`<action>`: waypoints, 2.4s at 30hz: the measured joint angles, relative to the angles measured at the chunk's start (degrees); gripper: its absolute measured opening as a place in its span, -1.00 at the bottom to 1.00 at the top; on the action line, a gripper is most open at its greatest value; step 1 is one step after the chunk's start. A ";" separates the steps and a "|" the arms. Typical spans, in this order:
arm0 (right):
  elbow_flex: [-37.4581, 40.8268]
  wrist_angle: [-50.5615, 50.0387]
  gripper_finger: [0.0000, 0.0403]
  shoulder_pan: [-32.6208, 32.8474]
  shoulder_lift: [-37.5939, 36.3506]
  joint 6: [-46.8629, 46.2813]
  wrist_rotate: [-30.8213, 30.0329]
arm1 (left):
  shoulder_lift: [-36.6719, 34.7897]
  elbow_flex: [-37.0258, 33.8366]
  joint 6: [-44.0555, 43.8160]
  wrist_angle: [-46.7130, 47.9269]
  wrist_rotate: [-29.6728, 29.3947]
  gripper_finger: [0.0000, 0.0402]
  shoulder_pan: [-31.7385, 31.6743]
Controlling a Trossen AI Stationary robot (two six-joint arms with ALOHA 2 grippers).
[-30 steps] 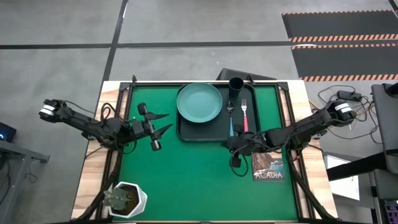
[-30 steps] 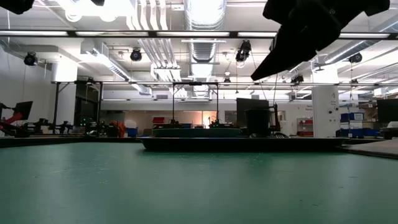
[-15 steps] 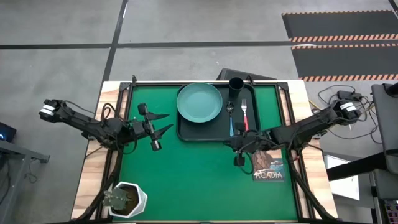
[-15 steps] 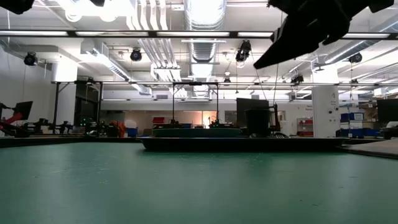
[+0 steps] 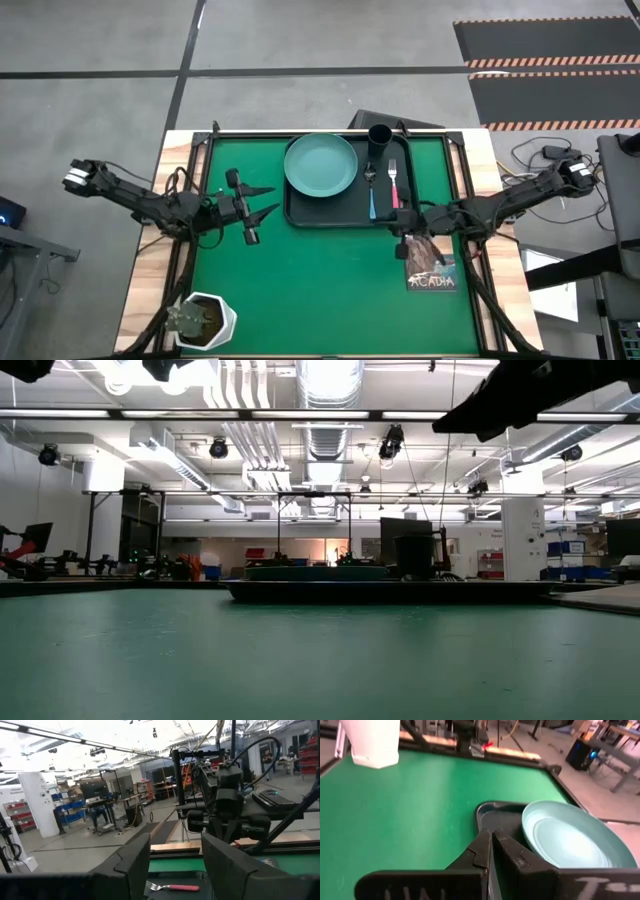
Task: Pick and place plate/cup/fork/spoon on tray
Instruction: Return to Home Position
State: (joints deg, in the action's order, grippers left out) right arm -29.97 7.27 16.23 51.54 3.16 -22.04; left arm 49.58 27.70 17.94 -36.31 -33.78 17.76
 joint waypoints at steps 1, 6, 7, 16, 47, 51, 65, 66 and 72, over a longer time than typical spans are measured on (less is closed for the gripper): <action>0.72 0.68 -0.96 0.00 -0.92 0.47 0.04 | -0.12 0.00 -0.53 0.07 0.04 -0.20 0.00; 3.35 2.27 -0.96 0.00 -5.81 2.02 0.09 | -1.26 0.17 -4.16 -0.06 2.91 -0.20 0.00; 3.71 2.44 -0.96 0.00 -6.78 2.33 0.10 | -1.67 0.18 -4.47 0.29 5.29 -0.20 0.00; 7.34 2.51 -0.96 0.00 -16.59 4.37 0.15 | -12.79 0.38 -4.16 27.07 18.34 -0.33 0.02; 25.04 3.40 -0.96 0.00 -48.05 9.01 4.35 | -46.62 -22.77 -7.50 30.96 19.37 -0.99 -0.11; 27.88 4.54 -0.96 -0.02 -51.51 11.92 4.41 | -47.94 -26.48 -7.16 26.79 19.37 -0.99 -0.11; 29.28 -0.14 -0.96 -1.14 -50.70 13.05 0.46 | -47.03 -27.26 -6.54 26.33 16.78 -0.99 -0.15; 29.28 -0.22 -0.96 -1.14 -50.64 13.77 -1.53 | -46.99 -27.26 -6.54 26.26 16.73 -0.99 -0.15; 29.31 -1.44 -0.96 -1.16 -50.53 10.28 -8.00 | -45.84 -27.30 -6.69 26.21 16.65 -0.99 -0.15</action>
State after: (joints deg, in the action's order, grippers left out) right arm -0.67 5.83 15.07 1.02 13.44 -30.04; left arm 3.74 0.40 11.25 -10.09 -17.13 17.61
